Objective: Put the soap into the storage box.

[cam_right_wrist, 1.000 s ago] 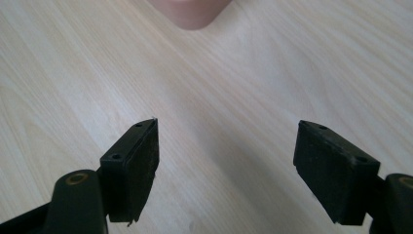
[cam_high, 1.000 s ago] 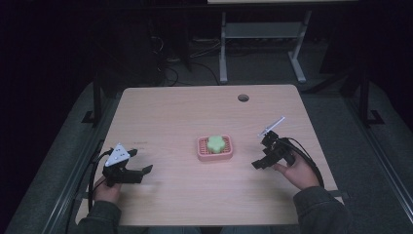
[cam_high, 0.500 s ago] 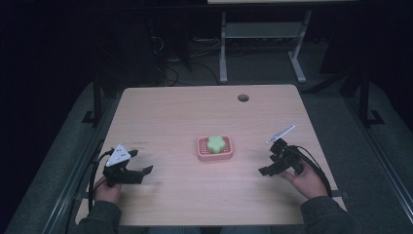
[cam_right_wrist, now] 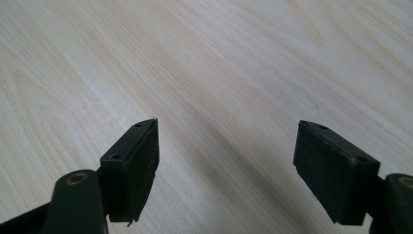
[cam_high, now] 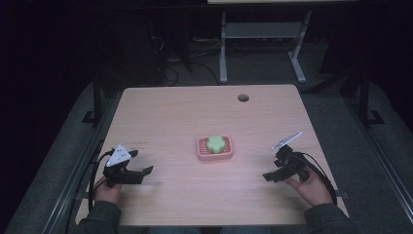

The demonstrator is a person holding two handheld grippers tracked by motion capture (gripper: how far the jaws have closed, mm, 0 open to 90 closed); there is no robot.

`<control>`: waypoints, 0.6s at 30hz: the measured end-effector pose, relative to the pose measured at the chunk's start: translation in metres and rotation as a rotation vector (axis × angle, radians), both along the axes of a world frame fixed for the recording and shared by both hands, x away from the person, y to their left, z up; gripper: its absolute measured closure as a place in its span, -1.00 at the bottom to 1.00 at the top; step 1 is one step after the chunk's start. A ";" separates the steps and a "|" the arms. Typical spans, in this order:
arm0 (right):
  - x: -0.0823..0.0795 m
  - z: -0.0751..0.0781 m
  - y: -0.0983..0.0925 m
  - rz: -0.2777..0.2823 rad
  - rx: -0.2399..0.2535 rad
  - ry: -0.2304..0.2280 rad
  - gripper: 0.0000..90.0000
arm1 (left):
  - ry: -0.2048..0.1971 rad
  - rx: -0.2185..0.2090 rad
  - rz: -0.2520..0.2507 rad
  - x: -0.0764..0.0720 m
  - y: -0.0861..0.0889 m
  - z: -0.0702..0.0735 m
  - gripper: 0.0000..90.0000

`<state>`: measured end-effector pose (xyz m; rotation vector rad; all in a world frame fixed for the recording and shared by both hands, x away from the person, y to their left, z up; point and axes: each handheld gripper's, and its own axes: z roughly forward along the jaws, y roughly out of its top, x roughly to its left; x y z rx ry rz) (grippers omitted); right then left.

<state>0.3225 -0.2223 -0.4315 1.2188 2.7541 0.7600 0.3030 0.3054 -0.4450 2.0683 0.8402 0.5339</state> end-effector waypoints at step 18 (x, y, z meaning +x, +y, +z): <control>-0.022 -0.006 -0.023 -0.059 0.038 -0.021 -0.45 | 0.006 0.012 -0.004 0.000 -0.001 -0.001 -0.68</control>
